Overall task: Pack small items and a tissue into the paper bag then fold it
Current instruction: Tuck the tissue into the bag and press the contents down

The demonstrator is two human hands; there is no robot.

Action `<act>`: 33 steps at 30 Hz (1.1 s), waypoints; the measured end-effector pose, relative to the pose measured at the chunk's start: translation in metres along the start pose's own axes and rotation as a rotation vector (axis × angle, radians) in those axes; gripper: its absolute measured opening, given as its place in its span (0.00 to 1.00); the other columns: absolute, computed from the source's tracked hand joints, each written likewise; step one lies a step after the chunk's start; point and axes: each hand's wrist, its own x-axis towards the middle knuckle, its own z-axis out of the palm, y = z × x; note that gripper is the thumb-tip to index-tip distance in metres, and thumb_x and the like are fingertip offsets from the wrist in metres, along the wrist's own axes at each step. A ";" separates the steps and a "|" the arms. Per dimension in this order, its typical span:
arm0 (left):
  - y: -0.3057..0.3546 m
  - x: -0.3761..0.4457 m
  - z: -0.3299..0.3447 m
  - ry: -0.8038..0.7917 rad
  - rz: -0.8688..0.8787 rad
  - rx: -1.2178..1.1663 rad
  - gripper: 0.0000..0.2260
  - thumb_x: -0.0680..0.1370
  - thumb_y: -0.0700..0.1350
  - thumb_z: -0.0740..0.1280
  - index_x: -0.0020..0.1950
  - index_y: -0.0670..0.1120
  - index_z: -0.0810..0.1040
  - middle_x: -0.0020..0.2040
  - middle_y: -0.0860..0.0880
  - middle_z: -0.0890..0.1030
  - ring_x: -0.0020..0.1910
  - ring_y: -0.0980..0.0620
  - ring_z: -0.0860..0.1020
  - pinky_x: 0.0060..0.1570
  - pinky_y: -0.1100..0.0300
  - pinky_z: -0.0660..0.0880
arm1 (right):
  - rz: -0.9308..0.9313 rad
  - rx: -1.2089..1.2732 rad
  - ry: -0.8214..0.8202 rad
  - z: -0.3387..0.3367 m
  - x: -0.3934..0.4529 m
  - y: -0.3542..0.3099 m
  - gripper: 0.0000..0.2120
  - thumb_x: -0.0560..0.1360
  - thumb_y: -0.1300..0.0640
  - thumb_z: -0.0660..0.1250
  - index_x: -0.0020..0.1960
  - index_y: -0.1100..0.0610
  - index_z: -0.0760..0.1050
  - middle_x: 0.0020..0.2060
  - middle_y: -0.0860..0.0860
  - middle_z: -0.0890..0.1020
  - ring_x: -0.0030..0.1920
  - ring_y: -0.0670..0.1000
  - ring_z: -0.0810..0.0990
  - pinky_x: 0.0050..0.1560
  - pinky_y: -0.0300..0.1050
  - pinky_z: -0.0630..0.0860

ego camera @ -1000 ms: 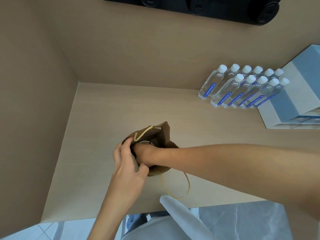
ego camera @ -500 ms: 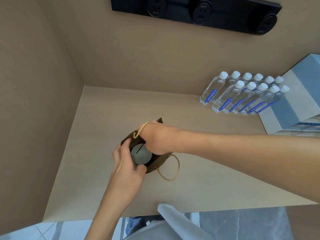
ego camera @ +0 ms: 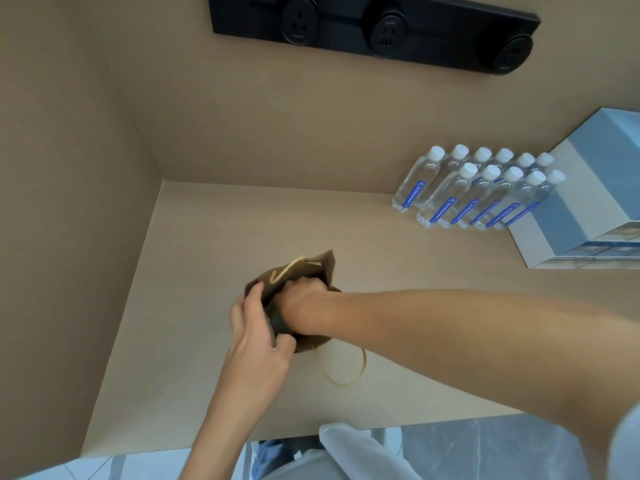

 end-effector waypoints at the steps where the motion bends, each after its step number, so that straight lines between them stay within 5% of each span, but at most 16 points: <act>1: 0.000 0.000 0.001 -0.002 -0.003 0.004 0.35 0.76 0.38 0.62 0.78 0.56 0.51 0.76 0.53 0.56 0.49 0.44 0.77 0.47 0.56 0.69 | -0.005 -0.061 0.001 0.002 0.002 -0.001 0.16 0.79 0.54 0.60 0.64 0.56 0.74 0.61 0.55 0.78 0.61 0.57 0.77 0.47 0.51 0.73; 5: 0.003 0.001 0.000 -0.010 -0.013 0.009 0.35 0.76 0.39 0.62 0.78 0.56 0.50 0.76 0.54 0.55 0.50 0.48 0.76 0.50 0.57 0.68 | -0.041 -0.219 -0.013 0.005 0.009 -0.001 0.19 0.79 0.54 0.59 0.69 0.55 0.71 0.66 0.55 0.76 0.67 0.58 0.73 0.61 0.53 0.71; 9: 0.005 0.001 -0.002 -0.019 0.010 -0.008 0.34 0.76 0.38 0.61 0.77 0.58 0.52 0.75 0.55 0.57 0.43 0.65 0.71 0.48 0.57 0.68 | -0.058 -0.075 -0.034 0.004 0.008 0.001 0.19 0.79 0.55 0.59 0.68 0.57 0.71 0.65 0.56 0.76 0.66 0.59 0.73 0.59 0.54 0.72; 13: 0.006 0.002 -0.002 -0.031 0.044 0.000 0.33 0.75 0.40 0.61 0.74 0.63 0.53 0.73 0.55 0.59 0.42 0.47 0.77 0.47 0.52 0.75 | -0.075 0.057 -0.046 0.001 0.008 0.010 0.15 0.77 0.57 0.61 0.62 0.59 0.73 0.58 0.57 0.78 0.59 0.58 0.77 0.52 0.52 0.73; 17: 0.006 0.006 -0.004 -0.037 0.102 -0.044 0.36 0.75 0.37 0.61 0.73 0.68 0.53 0.74 0.57 0.60 0.51 0.53 0.75 0.48 0.60 0.71 | -0.043 0.258 -0.089 0.001 0.006 0.014 0.14 0.76 0.59 0.64 0.61 0.60 0.73 0.57 0.59 0.78 0.56 0.60 0.79 0.53 0.53 0.76; 22: 0.012 0.009 -0.009 -0.036 0.128 -0.094 0.40 0.75 0.37 0.62 0.72 0.75 0.49 0.74 0.57 0.62 0.62 0.47 0.76 0.55 0.53 0.74 | -0.042 0.254 -0.124 -0.004 0.000 0.016 0.15 0.78 0.58 0.62 0.63 0.61 0.73 0.60 0.60 0.78 0.60 0.60 0.77 0.62 0.55 0.74; 24: 0.013 0.011 -0.010 -0.036 0.129 -0.092 0.41 0.76 0.39 0.63 0.72 0.76 0.46 0.75 0.55 0.62 0.66 0.47 0.75 0.56 0.54 0.72 | -0.105 0.142 -0.136 -0.017 -0.010 0.020 0.14 0.79 0.60 0.62 0.63 0.61 0.74 0.60 0.59 0.79 0.57 0.59 0.79 0.57 0.51 0.76; 27: 0.014 0.013 -0.013 -0.046 0.109 -0.178 0.37 0.79 0.42 0.64 0.70 0.77 0.48 0.74 0.52 0.66 0.66 0.52 0.76 0.64 0.44 0.74 | -0.212 0.084 -0.098 -0.046 -0.041 0.038 0.10 0.79 0.65 0.60 0.56 0.64 0.77 0.50 0.59 0.81 0.44 0.59 0.79 0.34 0.45 0.72; 30: 0.011 0.016 -0.019 -0.029 0.056 -0.281 0.28 0.79 0.51 0.65 0.70 0.74 0.55 0.64 0.57 0.73 0.49 0.61 0.82 0.53 0.46 0.82 | -0.296 0.683 -0.077 -0.058 -0.092 0.084 0.12 0.78 0.69 0.56 0.42 0.61 0.75 0.37 0.62 0.73 0.37 0.59 0.72 0.31 0.42 0.67; 33: 0.008 0.020 -0.027 0.002 -0.032 -0.421 0.22 0.80 0.55 0.63 0.72 0.69 0.60 0.58 0.57 0.79 0.54 0.56 0.81 0.43 0.57 0.84 | -0.157 1.175 0.316 -0.034 -0.127 0.126 0.12 0.81 0.68 0.55 0.48 0.61 0.77 0.38 0.61 0.82 0.30 0.52 0.79 0.29 0.41 0.75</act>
